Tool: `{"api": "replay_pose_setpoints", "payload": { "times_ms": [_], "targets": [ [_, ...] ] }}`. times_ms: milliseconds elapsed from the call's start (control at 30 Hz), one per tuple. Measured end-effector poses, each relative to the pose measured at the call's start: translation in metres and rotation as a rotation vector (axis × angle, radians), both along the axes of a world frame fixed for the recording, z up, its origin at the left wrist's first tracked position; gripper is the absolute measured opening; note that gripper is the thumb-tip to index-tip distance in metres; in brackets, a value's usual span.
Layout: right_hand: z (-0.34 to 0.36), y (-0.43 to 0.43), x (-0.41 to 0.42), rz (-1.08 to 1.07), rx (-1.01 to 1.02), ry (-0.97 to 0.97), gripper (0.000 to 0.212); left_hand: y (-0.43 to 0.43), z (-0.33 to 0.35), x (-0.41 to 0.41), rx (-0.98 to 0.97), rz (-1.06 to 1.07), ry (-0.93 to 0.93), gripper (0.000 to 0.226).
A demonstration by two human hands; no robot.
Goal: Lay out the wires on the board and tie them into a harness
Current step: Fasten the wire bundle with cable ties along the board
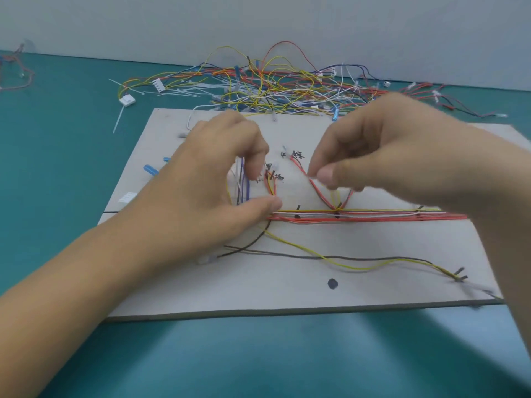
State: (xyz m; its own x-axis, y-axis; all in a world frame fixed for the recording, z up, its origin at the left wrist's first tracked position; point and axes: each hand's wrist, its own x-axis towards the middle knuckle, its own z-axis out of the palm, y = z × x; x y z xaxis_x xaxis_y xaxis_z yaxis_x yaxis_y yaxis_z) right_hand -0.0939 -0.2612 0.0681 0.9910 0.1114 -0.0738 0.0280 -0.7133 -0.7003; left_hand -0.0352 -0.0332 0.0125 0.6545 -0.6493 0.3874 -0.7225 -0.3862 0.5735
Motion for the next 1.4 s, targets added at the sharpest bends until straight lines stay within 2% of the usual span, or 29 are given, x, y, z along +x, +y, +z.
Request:
{"api": "replay_pose_setpoints", "payload": {
  "times_ms": [133,233,333,600,867,1133,1400],
  "targets": [
    [-0.018,0.006,-0.007,0.105,0.265,-0.022,0.008,0.002,0.002,-0.005,0.001,-0.008,-0.029,0.021],
    [-0.028,0.006,-0.008,0.071,0.386,-0.076,0.005,0.002,0.000,-0.008,0.025,-0.028,-0.041,0.011],
    [-0.034,0.002,-0.007,0.016,0.519,-0.111,0.014,0.003,0.002,-0.007,0.030,-0.007,-0.030,0.011],
    [-0.040,-0.003,-0.005,0.004,0.807,-0.025,0.016,0.003,0.004,-0.010,0.030,-0.016,0.014,0.008],
    [-0.039,0.002,-0.006,-0.030,0.839,0.055,0.007,0.001,0.004,-0.015,0.034,-0.025,0.011,0.011],
    [-0.038,0.009,-0.006,-0.081,0.850,0.089,0.010,0.000,0.003,-0.016,0.071,-0.036,0.011,0.008],
    [-0.034,0.005,-0.006,-0.302,0.850,0.039,0.016,0.013,0.007,-0.002,0.014,0.042,-0.057,0.002]
  ]
}}
